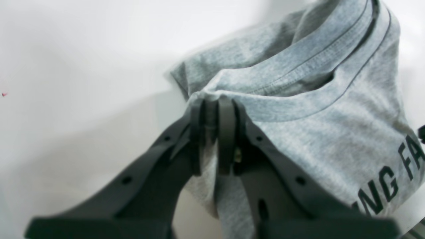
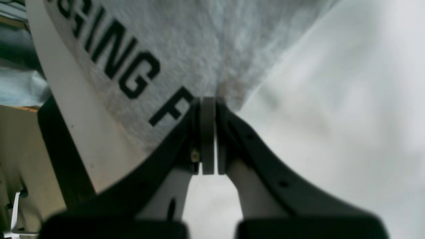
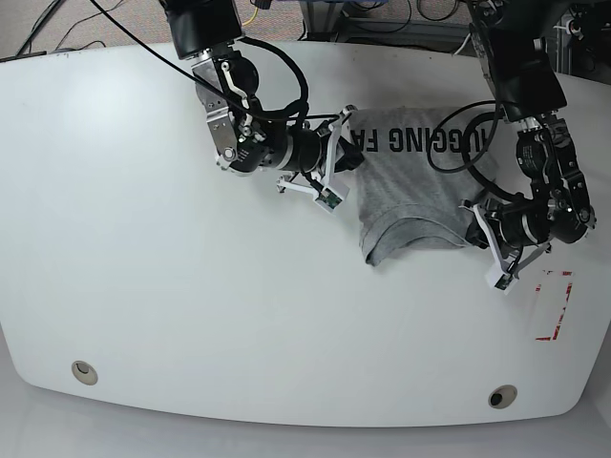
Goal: Layout the t-shirt on the table in an organized manner, then fold the t-shirt properly
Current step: 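Hold the bundle edge with the right gripper and pull the corner with the left gripper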
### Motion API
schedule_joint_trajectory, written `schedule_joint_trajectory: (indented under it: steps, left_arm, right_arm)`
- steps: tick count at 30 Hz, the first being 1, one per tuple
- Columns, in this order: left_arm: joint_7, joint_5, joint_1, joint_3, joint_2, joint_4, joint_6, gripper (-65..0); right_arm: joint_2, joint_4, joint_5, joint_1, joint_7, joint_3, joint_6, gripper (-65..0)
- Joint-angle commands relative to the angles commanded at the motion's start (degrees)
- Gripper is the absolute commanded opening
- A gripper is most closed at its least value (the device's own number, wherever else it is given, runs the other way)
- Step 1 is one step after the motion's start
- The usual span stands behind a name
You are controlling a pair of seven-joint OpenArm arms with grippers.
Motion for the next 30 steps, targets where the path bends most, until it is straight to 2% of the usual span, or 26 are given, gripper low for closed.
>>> schedule_joint_trajectory:
  steps: [5, 11, 17, 19, 23, 30]
  left_arm:
    - [0.0, 0.0, -0.3, 0.0, 0.1, 0.0, 0.0, -60.3]
    - [0.0, 0.0, -0.4, 0.0, 0.2, 0.0, 0.0, -60.3]
    - [0.0, 0.0, -0.4, 0.0, 0.3, 0.0, 0.0, -60.3]
    - [0.0, 0.0, -0.4, 0.0, 0.2, 0.0, 0.0, -60.3]
    - [0.0, 0.0, -0.4, 0.0, 0.3, 0.0, 0.0, -60.3]
    - [0.0, -0.1, -1.1, 0.0, 0.3, 0.1, 0.0, -60.3]
  right_arm:
    - [-1.7, 5.6, 1.1, -0.5, -1.9, -1.7, 0.00, -64.4]
    - [-2.2, 5.7, 7.1, -0.4, -2.3, -5.4, -0.62, -64.4]
    - [-4.9, 1.9, 6.2, 0.1, -1.8, -5.7, -0.44, -64.4]
    - [-5.5, -1.1, 5.5, 0.3, -0.1, -6.0, -0.09, -64.4]
    - [-5.2, -7.2, 4.4, 1.0, 6.6, -8.1, 0.00, -64.4]
    - [-2.4, -15.4, 4.5, 2.9, 14.2, -12.0, 0.00, -64.4]
